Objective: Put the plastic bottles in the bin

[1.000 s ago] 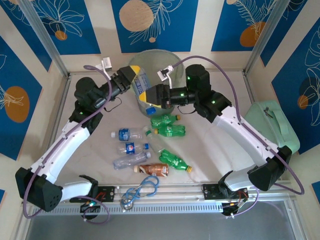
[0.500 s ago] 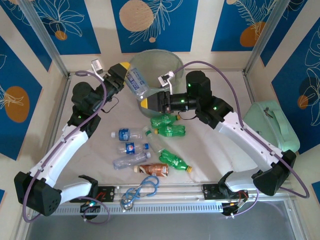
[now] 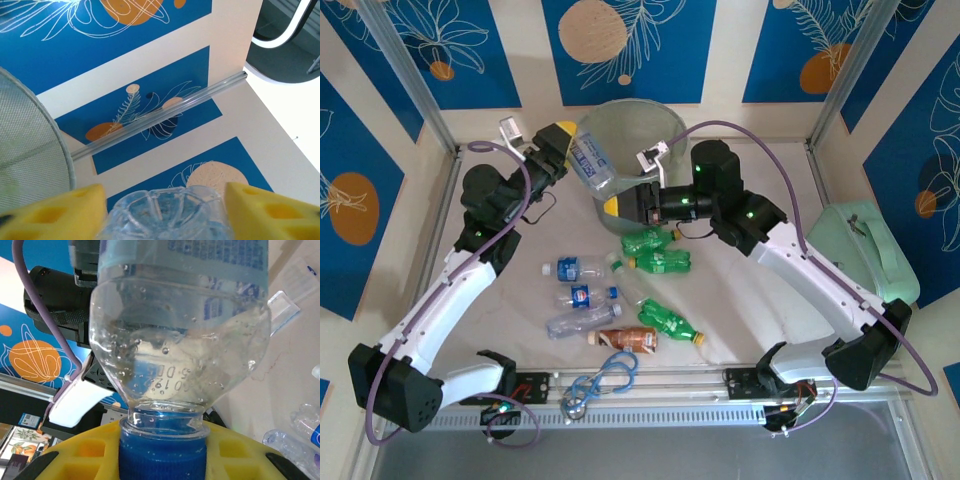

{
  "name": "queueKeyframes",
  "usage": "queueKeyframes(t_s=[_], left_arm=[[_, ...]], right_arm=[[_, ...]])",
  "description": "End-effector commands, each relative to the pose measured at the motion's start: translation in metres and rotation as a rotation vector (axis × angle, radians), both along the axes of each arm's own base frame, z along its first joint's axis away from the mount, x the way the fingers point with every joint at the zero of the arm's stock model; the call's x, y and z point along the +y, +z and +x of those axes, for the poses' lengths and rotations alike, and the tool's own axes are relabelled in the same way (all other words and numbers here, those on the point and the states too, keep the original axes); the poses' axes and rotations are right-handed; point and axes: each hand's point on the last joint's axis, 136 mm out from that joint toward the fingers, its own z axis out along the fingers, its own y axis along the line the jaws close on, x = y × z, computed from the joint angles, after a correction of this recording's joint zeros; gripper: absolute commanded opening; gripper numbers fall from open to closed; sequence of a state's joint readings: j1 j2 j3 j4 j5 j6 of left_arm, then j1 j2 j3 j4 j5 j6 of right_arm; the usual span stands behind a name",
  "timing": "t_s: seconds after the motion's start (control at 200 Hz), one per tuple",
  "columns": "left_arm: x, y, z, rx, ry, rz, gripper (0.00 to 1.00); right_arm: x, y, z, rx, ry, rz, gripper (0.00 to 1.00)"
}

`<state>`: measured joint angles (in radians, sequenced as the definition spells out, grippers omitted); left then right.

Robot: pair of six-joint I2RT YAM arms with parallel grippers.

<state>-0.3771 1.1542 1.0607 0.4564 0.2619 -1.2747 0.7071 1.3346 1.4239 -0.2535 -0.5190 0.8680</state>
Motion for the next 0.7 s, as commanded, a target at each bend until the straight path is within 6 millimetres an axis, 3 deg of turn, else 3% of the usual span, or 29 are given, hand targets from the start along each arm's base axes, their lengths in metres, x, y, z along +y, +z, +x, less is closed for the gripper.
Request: queueKeyframes(t_s=[0.0,0.03,0.17,0.355,0.695], left_arm=[[0.007,0.004,-0.001,-0.015,0.020,0.020,0.93],[0.010,0.000,0.000,0.011,0.044,0.047,1.00],[0.038,-0.019,-0.005,0.106,0.201,0.223,1.00],[0.084,-0.050,-0.015,0.268,0.359,0.421,1.00],[0.091,-0.107,-0.031,0.388,0.311,0.547,0.96]], right_arm=[[-0.003,0.015,0.005,-0.030,-0.021,0.004,0.23],[-0.004,0.014,0.009,-0.028,-0.036,-0.007,0.23],[-0.010,0.009,0.034,-0.001,-0.119,-0.056,0.22],[-0.020,-0.003,0.083,0.017,-0.235,-0.178,0.21],[-0.033,-0.038,0.164,0.066,-0.375,-0.347,0.22]])
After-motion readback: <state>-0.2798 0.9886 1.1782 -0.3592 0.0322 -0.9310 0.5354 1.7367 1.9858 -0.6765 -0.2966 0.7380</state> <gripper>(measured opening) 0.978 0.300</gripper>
